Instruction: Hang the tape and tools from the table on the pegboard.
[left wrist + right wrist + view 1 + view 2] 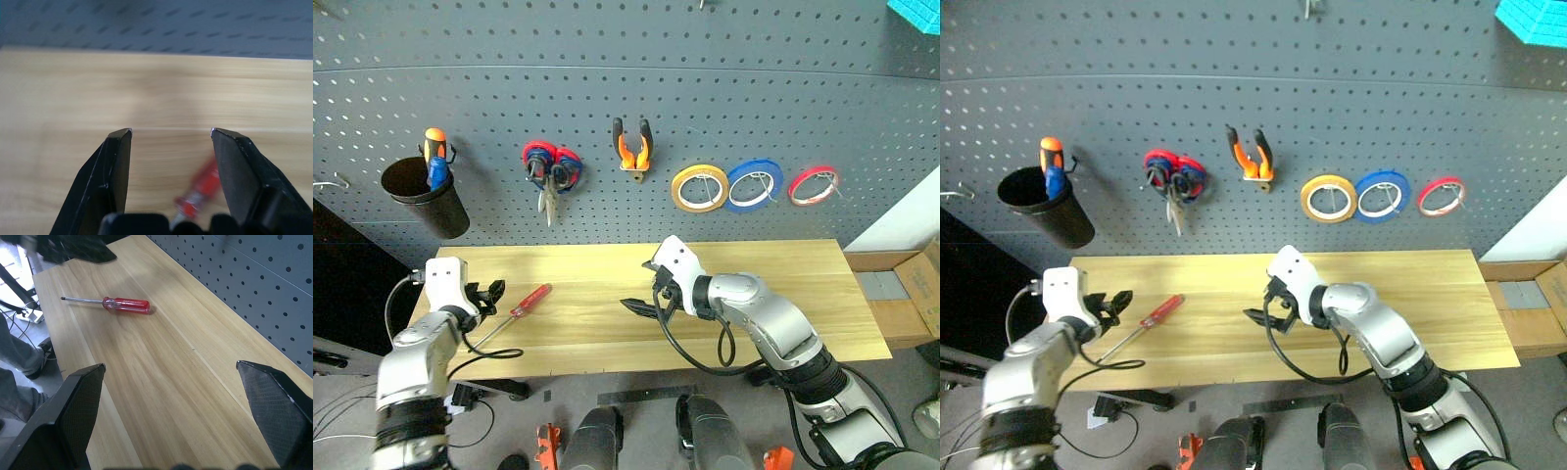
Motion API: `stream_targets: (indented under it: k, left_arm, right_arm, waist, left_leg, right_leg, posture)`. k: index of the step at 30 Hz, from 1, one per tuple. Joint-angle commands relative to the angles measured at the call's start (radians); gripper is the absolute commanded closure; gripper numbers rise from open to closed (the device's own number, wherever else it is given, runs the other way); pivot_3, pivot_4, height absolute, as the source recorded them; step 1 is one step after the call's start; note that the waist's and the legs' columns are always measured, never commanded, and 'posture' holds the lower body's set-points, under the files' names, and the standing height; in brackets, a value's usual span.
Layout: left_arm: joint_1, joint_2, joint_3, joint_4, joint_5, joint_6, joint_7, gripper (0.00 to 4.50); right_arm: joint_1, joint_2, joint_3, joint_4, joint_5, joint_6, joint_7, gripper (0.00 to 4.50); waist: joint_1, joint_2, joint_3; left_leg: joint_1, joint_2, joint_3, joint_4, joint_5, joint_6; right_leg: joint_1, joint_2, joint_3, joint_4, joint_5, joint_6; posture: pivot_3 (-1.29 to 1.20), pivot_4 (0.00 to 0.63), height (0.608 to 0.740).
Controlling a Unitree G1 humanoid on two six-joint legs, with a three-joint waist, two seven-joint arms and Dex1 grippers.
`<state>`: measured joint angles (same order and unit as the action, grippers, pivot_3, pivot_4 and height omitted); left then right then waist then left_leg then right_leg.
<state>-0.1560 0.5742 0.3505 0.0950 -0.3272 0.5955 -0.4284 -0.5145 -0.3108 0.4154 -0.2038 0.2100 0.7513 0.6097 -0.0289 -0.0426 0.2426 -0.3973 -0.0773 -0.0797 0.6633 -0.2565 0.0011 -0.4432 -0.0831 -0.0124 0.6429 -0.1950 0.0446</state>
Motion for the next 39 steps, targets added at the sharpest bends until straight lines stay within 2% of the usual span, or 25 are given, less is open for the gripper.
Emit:
stream_targets:
  k: [1,6,9,12,13,21,26,34,37,39]
  left_arm:
    - [-0.005,0.039,-0.042,-0.027,0.009,0.024,-0.046,1.76]
    - [-0.094,0.071,-0.102,0.088,0.069,-0.04,-0.066,1.76]
    - [-0.19,0.125,-0.192,0.21,0.144,-0.083,-0.125,1.15]
    - [-0.236,0.166,-0.29,0.305,0.214,-0.14,-0.199,0.18]
    - [-0.244,0.174,-0.314,0.323,0.222,-0.162,-0.237,0.04]
    - [-0.289,0.2,-0.433,0.441,0.297,-0.257,-0.4,0.04]
    - [-0.372,0.159,-0.481,0.602,0.388,-0.316,-0.32,0.04]
    - [-0.388,0.103,-0.542,0.703,0.458,-0.301,-0.341,0.04]
    - [-0.379,0.09,-0.549,0.717,0.471,-0.286,-0.344,0.6]
    - [-0.375,0.085,-0.549,0.724,0.484,-0.275,-0.323,1.29]
  right_arm:
    - [0.003,0.0,-0.009,-0.041,-0.001,-0.006,0.008,0.0]
    - [-0.003,0.001,-0.011,-0.032,-0.003,-0.006,0.009,0.0]
    - [0.002,-0.007,-0.016,-0.035,-0.003,-0.002,0.009,0.0]
    - [0.003,-0.011,-0.02,-0.035,-0.005,0.0,0.004,0.0]
    - [0.002,-0.011,-0.023,-0.035,-0.005,0.002,0.001,0.0]
    - [0.011,-0.02,-0.03,-0.047,-0.002,0.015,-0.007,0.0]
    - [0.017,-0.026,-0.037,-0.062,-0.002,0.029,-0.01,0.0]
    - [0.012,-0.034,-0.05,-0.066,-0.002,0.043,-0.015,0.0]
    - [0.004,-0.034,-0.058,-0.058,-0.005,0.044,-0.021,0.0]
    - [0.005,-0.036,-0.063,-0.057,-0.006,0.045,-0.024,0.0]
  waist:
    - [0.001,0.0,0.0]
    - [0.003,0.0,0.0]
    - [0.003,0.0,0.0]
    - [0.002,0.0,0.0]
    - [0.0,0.0,0.0]
    - [-0.002,0.0,0.0]
    - [-0.001,0.0,0.001]
    - [-0.003,0.001,0.001]
    - [-0.003,0.001,0.001]
    - [-0.003,0.002,0.002]
  left_leg:
    - [0.0,0.0,0.0,0.0,0.0,0.0]
    - [0.0,0.0,0.0,0.0,0.0,0.0]
    - [0.0,0.0,0.0,0.0,0.0,0.0]
    - [0.0,0.0,0.0,0.0,0.0,0.0]
    - [0.0,0.0,0.0,0.0,0.0,0.0]
    - [-0.002,0.0,0.001,-0.001,0.0,0.001]
    - [-0.002,0.0,0.0,-0.001,0.0,0.001]
    - [-0.002,0.0,0.001,0.0,-0.001,0.002]
    - [-0.001,0.0,0.001,0.0,-0.001,0.002]
    - [0.0,0.0,0.001,0.0,-0.001,0.002]
  right_leg:
    - [0.0,0.0,0.0,0.0,0.0,0.0]
    - [0.001,0.0,-0.001,0.0,0.0,0.0]
    - [0.0,0.0,-0.001,0.0,0.0,0.0]
    - [0.0,0.001,-0.001,0.0,0.0,0.0]
    - [0.0,0.001,-0.001,0.0,0.0,0.0]
    - [-0.003,0.001,0.0,0.0,0.0,0.0]
    - [-0.003,0.0,-0.001,0.0,0.0,0.0]
    - [-0.003,0.0,-0.001,0.0,0.0,0.0]
    - [-0.002,0.0,0.0,0.0,0.0,0.0]
    - [0.0,0.0,0.0,0.0,0.0,0.0]
  posture:
    - [-0.01,0.219,0.74]
    - [-0.02,0.221,0.74]
    - [-0.02,0.221,0.74]
    - [-0.02,0.222,0.74]
    - [-0.02,0.222,0.74]
    - [-0.03,0.229,0.74]
    - [-0.04,0.236,0.74]
    - [-0.06,0.247,0.74]
    - [-0.06,0.248,0.74]
    - [-0.06,0.247,0.74]
